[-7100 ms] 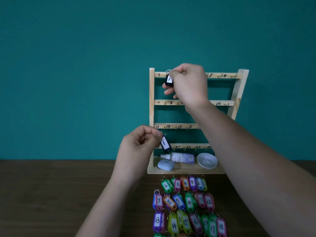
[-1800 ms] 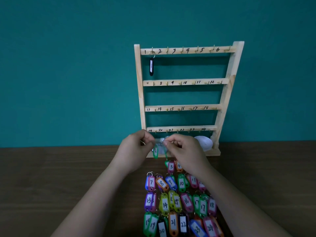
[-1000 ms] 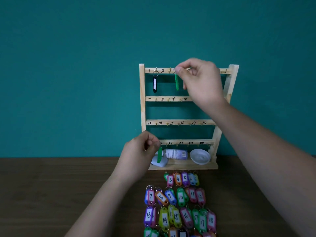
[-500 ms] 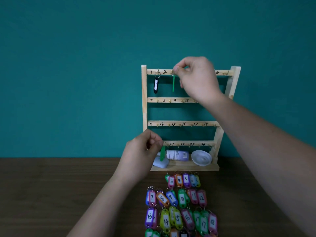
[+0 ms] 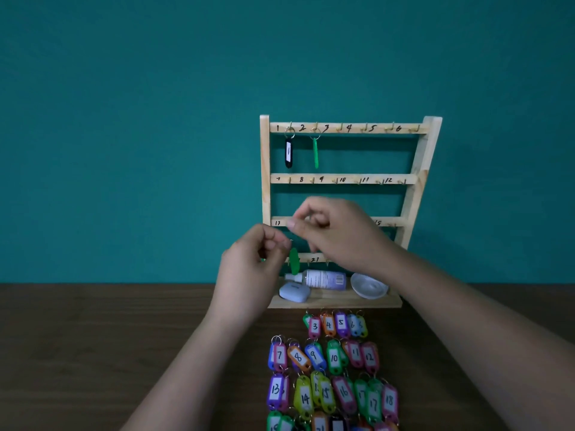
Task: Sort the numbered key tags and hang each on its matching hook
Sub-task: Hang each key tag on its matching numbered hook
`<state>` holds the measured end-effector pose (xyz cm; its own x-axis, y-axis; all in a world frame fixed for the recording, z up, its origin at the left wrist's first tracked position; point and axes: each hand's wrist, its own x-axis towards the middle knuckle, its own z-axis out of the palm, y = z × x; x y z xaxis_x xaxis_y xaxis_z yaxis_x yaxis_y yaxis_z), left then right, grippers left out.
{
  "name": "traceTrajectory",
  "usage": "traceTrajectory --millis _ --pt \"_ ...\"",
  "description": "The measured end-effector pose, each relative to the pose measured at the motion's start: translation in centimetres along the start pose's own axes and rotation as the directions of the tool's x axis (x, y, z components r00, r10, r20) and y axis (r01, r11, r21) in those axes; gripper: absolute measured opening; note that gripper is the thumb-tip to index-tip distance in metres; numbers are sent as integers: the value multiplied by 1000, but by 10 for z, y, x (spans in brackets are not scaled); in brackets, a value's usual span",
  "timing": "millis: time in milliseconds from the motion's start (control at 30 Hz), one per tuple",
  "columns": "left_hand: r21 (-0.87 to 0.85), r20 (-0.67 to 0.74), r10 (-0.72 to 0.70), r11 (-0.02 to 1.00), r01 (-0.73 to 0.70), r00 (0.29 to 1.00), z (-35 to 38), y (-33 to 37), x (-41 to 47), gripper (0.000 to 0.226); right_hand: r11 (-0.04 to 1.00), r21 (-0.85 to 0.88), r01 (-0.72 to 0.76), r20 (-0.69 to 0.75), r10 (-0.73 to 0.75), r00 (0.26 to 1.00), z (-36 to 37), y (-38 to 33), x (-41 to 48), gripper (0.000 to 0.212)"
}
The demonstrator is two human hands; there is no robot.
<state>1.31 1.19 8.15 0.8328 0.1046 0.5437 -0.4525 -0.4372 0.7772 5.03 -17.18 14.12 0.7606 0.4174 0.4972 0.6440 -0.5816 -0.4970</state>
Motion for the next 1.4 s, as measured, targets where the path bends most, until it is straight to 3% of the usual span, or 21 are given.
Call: traceTrajectory --millis 300,400,600,967,1100,1233,1400 --pt "-52 -72 -29 998 25 997 1 -1 2 7 998 52 -34 112 28 993 0 3 0 12" --pt "-81 -29 -93 993 90 995 1 -3 1 9 998 16 -52 -29 53 998 -17 -2 14 16" --pt "13 79 -156 988 155 985 5 -10 -1 13 980 189 -66 -345 129 930 -56 -6 59 19" --pt "94 145 -173 983 161 974 10 -16 -2 22 975 149 -164 -417 212 884 -68 -12 90 21" --pt "115 170 -181 980 163 969 12 -21 -1 19 982 98 -163 -443 189 876 -65 -10 89 23" --pt "150 169 -173 978 148 970 13 -26 -3 17 994 83 -77 -434 105 895 -56 -2 75 6" --pt "175 183 -169 975 137 969 16 -32 -5 17 1000 10 0 -398 4 917 -34 20 37 22"
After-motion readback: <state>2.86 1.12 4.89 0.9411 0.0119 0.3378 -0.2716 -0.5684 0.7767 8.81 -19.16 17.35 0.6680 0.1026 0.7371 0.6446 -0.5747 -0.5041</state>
